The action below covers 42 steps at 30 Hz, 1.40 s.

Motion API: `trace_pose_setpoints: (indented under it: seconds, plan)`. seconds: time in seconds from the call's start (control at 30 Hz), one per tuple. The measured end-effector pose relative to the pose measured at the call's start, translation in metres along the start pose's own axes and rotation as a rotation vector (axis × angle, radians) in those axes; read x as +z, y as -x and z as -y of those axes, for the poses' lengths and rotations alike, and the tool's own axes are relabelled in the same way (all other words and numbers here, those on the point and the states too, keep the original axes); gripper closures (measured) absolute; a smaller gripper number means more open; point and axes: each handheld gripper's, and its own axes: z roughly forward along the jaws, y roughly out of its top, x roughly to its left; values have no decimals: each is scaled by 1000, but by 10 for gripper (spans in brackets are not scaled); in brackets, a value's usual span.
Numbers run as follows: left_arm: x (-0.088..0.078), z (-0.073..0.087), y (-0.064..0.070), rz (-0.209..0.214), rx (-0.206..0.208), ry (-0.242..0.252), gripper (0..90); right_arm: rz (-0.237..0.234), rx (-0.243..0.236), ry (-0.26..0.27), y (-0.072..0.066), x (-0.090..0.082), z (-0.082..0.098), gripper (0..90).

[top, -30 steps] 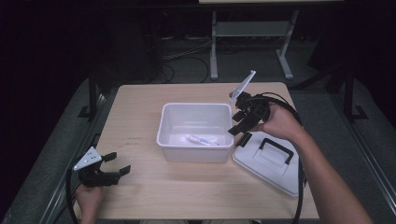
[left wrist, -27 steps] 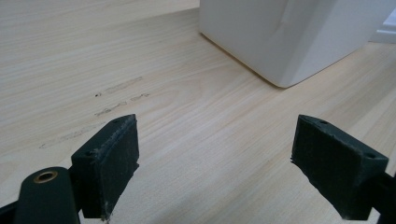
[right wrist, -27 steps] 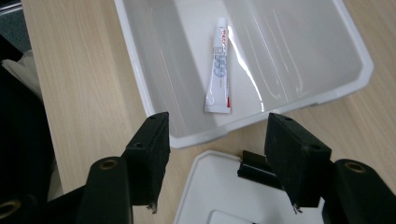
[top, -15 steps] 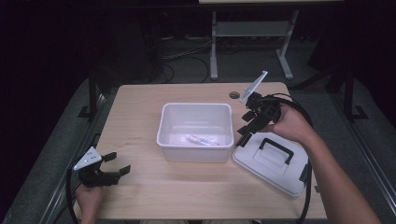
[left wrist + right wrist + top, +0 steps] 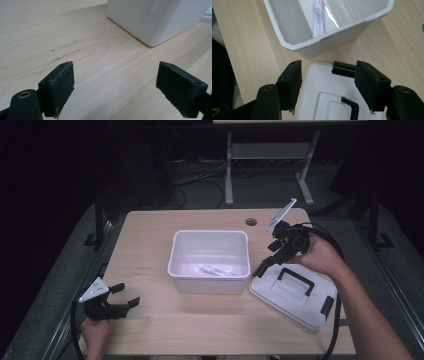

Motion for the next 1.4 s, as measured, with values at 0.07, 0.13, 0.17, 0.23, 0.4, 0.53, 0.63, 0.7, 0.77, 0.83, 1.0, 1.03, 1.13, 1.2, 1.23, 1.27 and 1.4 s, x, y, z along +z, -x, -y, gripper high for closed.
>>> trace_pose_setpoints:
  seconds: [0.07, 0.13, 0.17, 0.23, 0.4, 0.53, 0.63, 0.7, 0.77, 0.83, 1.0, 1.03, 1.13, 1.2, 1.23, 1.27, 1.4]
  plan:
    - [0, 0, 0, 0, 0, 0, 143, 2, 5, -5, 1, 1, 3, 382]
    - [0, 0, 0, 1, -3, -1, 143, 3, 10, -7, 3, 2, 7, 381]
    - [0, 0, 0, 0, -3, 0, 143, 3, 12, -7, 3, 2, 8, 381]
    - [0, 0, 0, -1, -2, 0, 143, 5, 16, -8, 4, 3, 12, 381]
    - [0, 0, 1, -3, -4, 1, 143, 4, 29, -9, 6, 6, 21, 381]
    - [0, 0, 1, -2, -5, 0, 143, 4, 44, -13, 8, 8, 29, 382]
    - [0, 0, 2, -2, -5, -2, 143, 7, 56, -17, 11, 10, 36, 382]
    - [0, 0, 1, -2, -3, -3, 143, 6, 64, -16, 12, 10, 40, 382]
    - [1, 0, 1, -1, -3, -3, 143, 5, 70, -17, 13, 11, 44, 383]
    - [1, 0, 1, -2, -4, -2, 143, 5, 76, -19, 14, 12, 48, 383]
    - [0, 0, 1, -2, -4, -2, 143, 6, 96, -24, 18, 13, 57, 384]
    - [1, 0, 1, -1, -3, -3, 143, 7, 97, -27, 19, 13, 59, 384]
    - [1, 0, 2, -1, -3, -4, 143, 10, 107, -27, 21, 14, 64, 385]
    - [1, 0, 2, -1, -1, -7, 143, 11, 114, -29, 23, 15, 68, 385]
    - [1, 0, 2, -2, -1, -7, 143, 11, 118, -30, 23, 15, 69, 385]
    - [1, 0, 2, -2, -2, -7, 143, 12, 122, -32, 24, 16, 71, 385]
    - [1, 0, 2, -2, -3, -5, 143, 12, 132, -41, 27, 19, 77, 385]
